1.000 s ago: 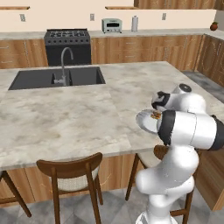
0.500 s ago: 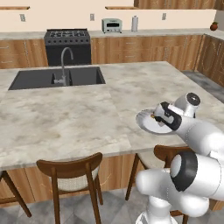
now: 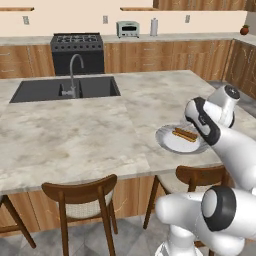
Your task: Move the hot dog bun to the plate on the dining table and place the condiment next to that plate. Then navigate to the fridge and take the sausage and place it on the plate as well.
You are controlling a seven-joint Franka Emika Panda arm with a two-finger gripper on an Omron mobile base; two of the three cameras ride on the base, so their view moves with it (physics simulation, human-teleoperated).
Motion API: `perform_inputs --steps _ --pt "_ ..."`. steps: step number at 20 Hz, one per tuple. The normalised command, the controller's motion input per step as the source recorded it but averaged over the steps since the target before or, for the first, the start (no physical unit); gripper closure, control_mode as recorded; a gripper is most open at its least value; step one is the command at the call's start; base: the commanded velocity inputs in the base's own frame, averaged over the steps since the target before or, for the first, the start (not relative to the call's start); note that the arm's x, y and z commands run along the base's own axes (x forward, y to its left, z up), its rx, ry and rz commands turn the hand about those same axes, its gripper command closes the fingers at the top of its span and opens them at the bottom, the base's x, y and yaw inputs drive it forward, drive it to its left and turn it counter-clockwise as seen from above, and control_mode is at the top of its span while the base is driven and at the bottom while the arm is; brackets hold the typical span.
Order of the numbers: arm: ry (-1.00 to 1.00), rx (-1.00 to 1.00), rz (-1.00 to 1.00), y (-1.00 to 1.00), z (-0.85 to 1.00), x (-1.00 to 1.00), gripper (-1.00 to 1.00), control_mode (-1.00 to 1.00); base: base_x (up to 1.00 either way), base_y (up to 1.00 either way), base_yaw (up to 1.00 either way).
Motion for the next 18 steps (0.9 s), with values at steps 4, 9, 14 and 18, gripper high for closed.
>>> perform_inputs --steps 4,9,14,18 --pt "-0.03 0.22 -0.33 0.54 0.00 -0.66 -1.00 -1.00 0.00 0.00 0.00" --pt "-0.02 0.13 -0.40 0.54 0.05 -0.75 -1.00 -1.00 0.00 0.00 0.00" --pt "-0.04 0.09 -0.33 0.16 0.17 -0.87 -1.00 -1.00 0.00 0.00 0.00" --pt "-0.06 0.00 -0.28 0.13 0.39 -0.75 -1.00 -1.00 0.00 0.00 0.00"
